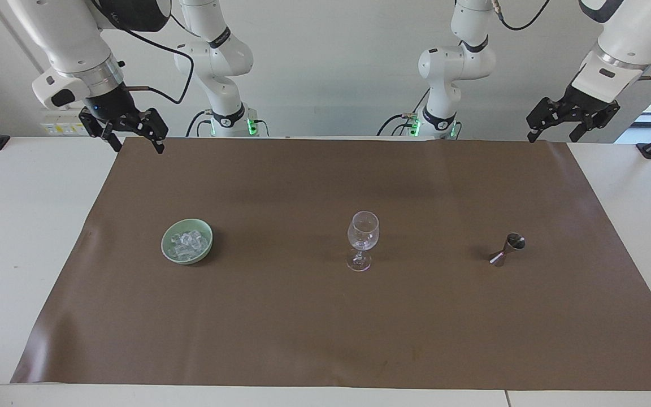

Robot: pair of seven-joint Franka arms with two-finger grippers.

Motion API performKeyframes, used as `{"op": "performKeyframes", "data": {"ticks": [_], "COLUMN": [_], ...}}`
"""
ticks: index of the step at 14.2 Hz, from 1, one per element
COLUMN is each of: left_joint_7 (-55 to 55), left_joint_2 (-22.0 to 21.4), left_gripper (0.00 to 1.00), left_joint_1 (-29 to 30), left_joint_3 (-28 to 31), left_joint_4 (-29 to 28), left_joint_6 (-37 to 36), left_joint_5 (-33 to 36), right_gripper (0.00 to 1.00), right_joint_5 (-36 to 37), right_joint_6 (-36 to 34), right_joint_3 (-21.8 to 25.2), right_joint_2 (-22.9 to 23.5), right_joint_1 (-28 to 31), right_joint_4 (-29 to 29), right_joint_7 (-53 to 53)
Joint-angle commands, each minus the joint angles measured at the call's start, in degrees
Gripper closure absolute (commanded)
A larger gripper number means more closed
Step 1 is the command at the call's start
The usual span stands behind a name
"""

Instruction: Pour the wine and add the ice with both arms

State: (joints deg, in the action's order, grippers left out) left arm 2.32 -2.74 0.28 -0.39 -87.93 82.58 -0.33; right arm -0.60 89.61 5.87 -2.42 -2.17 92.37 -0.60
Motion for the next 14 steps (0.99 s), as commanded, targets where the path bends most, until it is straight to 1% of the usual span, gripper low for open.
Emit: {"op": "performKeyframes", "data": {"ticks": [1, 14], "left_joint_7": [0.8, 0.5], "left_joint_2": [0.1, 0.0], "left_gripper": [0.0, 0.0], "left_joint_1": [0.1, -0.4], "left_joint_3": [0.1, 0.0], "left_joint_4": [0.4, 0.4], "left_joint_6": [-0.8, -1.3], "left_joint_5": [0.2, 0.3], "right_gripper": [0.0, 0.0], "right_joint_5": [-0.2, -0.2], "right_joint_6": [-0.7, -0.7], "right_joint_3": [-0.4, -0.4], "right_joint_2": [-0.4, -0.5], "right_joint_1": [0.8, 0.8], "right_joint_4": [-0.1, -0.1], "right_joint_7": [1.4, 1.4]}}
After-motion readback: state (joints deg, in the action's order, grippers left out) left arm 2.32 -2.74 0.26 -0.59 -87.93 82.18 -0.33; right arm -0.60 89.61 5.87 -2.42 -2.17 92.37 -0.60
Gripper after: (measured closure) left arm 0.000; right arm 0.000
